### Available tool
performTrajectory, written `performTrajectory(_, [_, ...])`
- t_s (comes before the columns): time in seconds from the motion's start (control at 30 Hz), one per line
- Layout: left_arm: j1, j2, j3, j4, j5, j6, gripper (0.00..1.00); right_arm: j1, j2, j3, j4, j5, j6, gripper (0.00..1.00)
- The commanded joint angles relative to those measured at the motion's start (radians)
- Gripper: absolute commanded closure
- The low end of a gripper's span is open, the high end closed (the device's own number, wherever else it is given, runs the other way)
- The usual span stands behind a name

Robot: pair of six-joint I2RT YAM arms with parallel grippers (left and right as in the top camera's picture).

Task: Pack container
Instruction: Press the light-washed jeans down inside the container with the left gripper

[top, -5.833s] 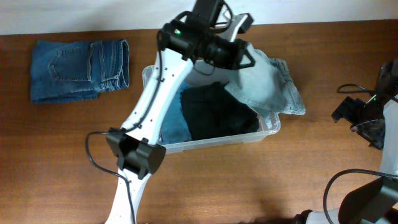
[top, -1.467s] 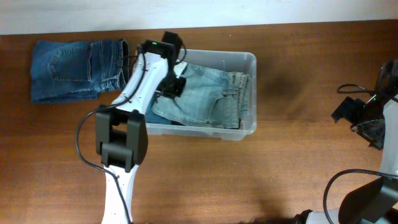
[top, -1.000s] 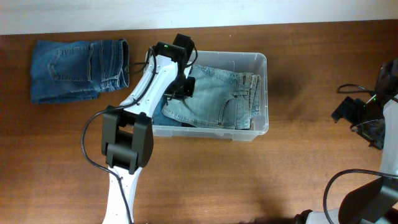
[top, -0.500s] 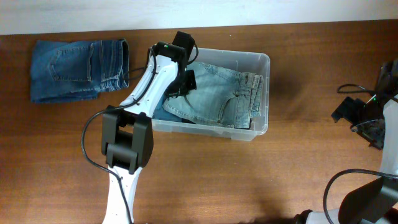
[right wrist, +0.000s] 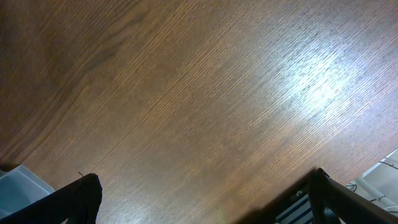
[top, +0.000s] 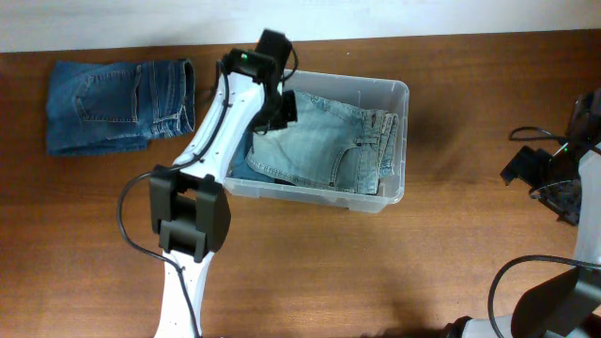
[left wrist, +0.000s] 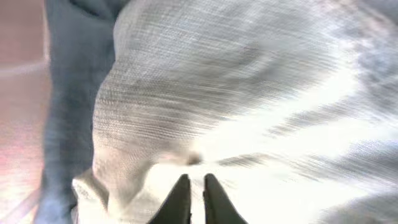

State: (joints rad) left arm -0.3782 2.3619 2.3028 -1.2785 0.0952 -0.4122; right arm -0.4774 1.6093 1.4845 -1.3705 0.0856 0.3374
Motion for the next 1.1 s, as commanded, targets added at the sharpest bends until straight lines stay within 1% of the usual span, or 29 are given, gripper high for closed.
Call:
performTrajectory(0.0, [-0.032,-0.029,0.071,-0.003,0.017,0.063,0.79,-0.001,0.0,-0.001,0.001,0.002,0.008,0.02])
performTrajectory(0.07, [-0.045,-0.025,0.069,0.016,0.003,0.075,0.78,-0.001,0.0,-0.001,0.001,0.002,0.008,0.02])
performTrajectory(0.2, [-0.056,-0.005,0.069,0.061,-0.114,0.074,0.78,-0.001,0.0,-0.001,0.001,0.001,0.008,0.02])
performTrajectory(0.27, [-0.056,0.01,0.068,0.07,-0.127,0.076,0.79,-0.001,0.0,-0.001,0.001,0.002,0.008,0.02])
performTrajectory(0.3, [-0.052,0.031,0.068,0.078,-0.145,0.078,0.8,-0.001,0.0,-0.001,0.001,0.002,0.008,0.02])
performTrajectory(0.33, [-0.049,0.042,0.068,0.08,-0.167,0.078,0.84,-0.001,0.0,-0.001,0.001,0.002,0.008,0.02])
performTrajectory(0.4, [-0.04,0.068,0.068,0.081,-0.228,0.085,0.87,-0.001,0.0,-0.001,0.001,0.002,0.008,0.02])
performTrajectory(0.43, [-0.035,0.081,0.068,0.081,-0.246,0.105,0.87,-0.001,0.0,-0.001,0.001,0.002,0.008,0.02])
performTrajectory(0.53, [-0.023,0.117,0.068,0.081,-0.249,0.161,0.87,-0.001,0.0,-0.001,0.001,0.001,0.008,0.02])
performTrajectory(0.7, [-0.022,0.154,0.068,0.083,-0.249,0.172,0.87,-0.001,0.0,-0.001,0.001,0.002,0.008,0.02])
performTrajectory(0.77, [-0.022,0.154,0.068,0.089,-0.249,0.174,0.9,-0.001,0.0,-0.001,0.001,0.002,0.008,0.01])
performTrajectory(0.9, [-0.023,0.134,0.082,0.077,-0.249,0.183,0.93,-0.001,0.0,-0.001,0.001,0.002,0.008,0.01])
performTrajectory(1.07, [-0.032,0.077,0.145,0.015,-0.226,0.182,0.93,-0.001,0.0,-0.001,0.001,0.002,0.008,0.02])
